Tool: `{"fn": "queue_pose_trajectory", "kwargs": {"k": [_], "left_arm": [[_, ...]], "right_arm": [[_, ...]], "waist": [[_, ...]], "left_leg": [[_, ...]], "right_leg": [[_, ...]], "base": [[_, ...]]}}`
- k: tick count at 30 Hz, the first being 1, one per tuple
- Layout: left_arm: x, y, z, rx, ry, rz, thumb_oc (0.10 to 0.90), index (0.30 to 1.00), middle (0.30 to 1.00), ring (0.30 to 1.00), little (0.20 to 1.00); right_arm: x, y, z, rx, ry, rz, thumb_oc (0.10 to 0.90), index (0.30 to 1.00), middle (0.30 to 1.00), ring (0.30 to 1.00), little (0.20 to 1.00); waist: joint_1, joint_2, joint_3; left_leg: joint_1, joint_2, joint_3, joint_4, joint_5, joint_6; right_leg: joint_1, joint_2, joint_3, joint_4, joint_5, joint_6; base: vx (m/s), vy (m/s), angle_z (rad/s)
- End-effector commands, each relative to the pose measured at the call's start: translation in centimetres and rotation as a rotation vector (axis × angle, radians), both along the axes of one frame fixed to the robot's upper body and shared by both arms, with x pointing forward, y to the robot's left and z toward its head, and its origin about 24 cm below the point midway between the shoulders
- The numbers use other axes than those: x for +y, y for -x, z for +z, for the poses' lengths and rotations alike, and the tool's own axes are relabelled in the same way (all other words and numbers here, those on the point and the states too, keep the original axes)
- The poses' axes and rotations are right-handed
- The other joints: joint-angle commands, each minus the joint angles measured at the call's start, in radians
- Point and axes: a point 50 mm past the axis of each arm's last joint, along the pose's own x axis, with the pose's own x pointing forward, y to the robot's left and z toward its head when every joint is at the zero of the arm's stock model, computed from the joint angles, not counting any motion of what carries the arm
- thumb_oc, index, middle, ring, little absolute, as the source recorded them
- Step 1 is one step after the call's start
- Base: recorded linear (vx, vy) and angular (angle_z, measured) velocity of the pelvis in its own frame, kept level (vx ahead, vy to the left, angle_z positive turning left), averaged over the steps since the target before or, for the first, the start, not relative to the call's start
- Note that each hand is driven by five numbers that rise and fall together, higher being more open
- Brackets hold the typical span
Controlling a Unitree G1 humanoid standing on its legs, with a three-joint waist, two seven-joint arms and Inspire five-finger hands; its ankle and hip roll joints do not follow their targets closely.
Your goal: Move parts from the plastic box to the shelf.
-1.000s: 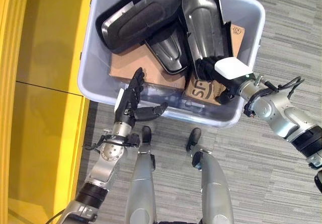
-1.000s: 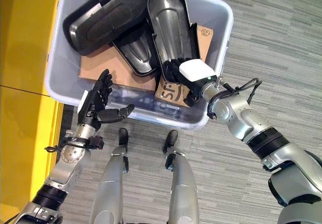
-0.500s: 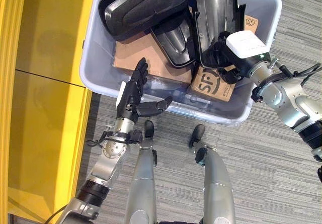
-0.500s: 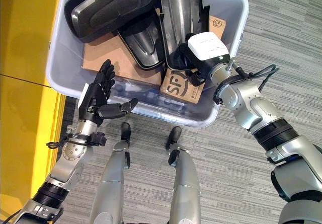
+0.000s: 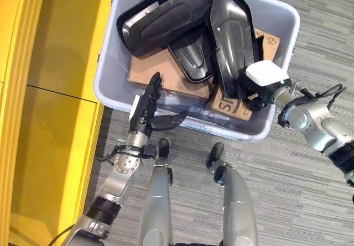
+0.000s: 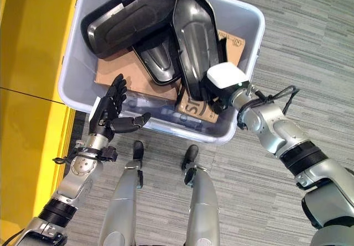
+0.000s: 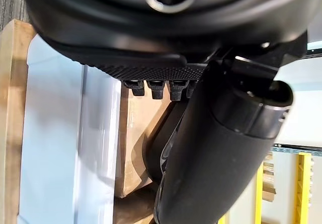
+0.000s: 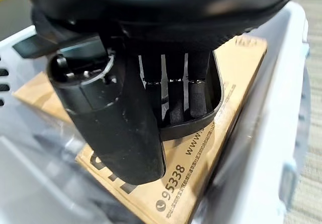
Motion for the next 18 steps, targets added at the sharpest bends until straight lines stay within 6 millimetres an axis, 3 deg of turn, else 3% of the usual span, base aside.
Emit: {"fn": "queue_pose_trajectory", "kwargs": {"k": [1,9,18], "left_arm": [[1.9,1.5,-1.7,0.055,0.004,0.058,0.9,1.0,1.0,1.0,1.0],[2.7,1.6,-2.0,0.074,-0.027,0.056,0.9,1.0,1.0,1.0,1.0],[3.7,2.8,-3.8,0.152,-0.051,0.033,0.9,1.0,1.0,1.0,1.0]], "right_arm": [[-0.1,0.4,1.7,-0.043,-0.035,0.032,0.4,0.3,0.3,0.3,0.3],[0.0,1.1,2.7,-0.057,-0.074,0.067,0.4,0.3,0.3,0.3,0.3],[-0.4,2.9,5.0,-0.119,-0.126,0.123,0.4,0.3,0.3,0.3,0.3]], "waist": [[0.005,-0.004,-0.005],[0.009,-0.019,-0.013],[-0.01,-0.03,-0.116]], "left_leg": [[0.057,0.053,-0.008,-0.033,-0.026,-0.002],[0.2,0.066,0.004,-0.105,-0.006,-0.01],[0.344,0.09,0.032,-0.217,0.027,-0.019]], "right_leg": [[0.176,-0.036,0.095,0.028,-0.127,0.112],[0.314,-0.023,0.088,-0.071,-0.1,0.122],[0.443,-0.018,0.093,-0.219,-0.046,0.145]], "base": [[0.0,0.0,0.0],[0.01,0.01,-0.05],[0.04,0.013,-0.1]]}}
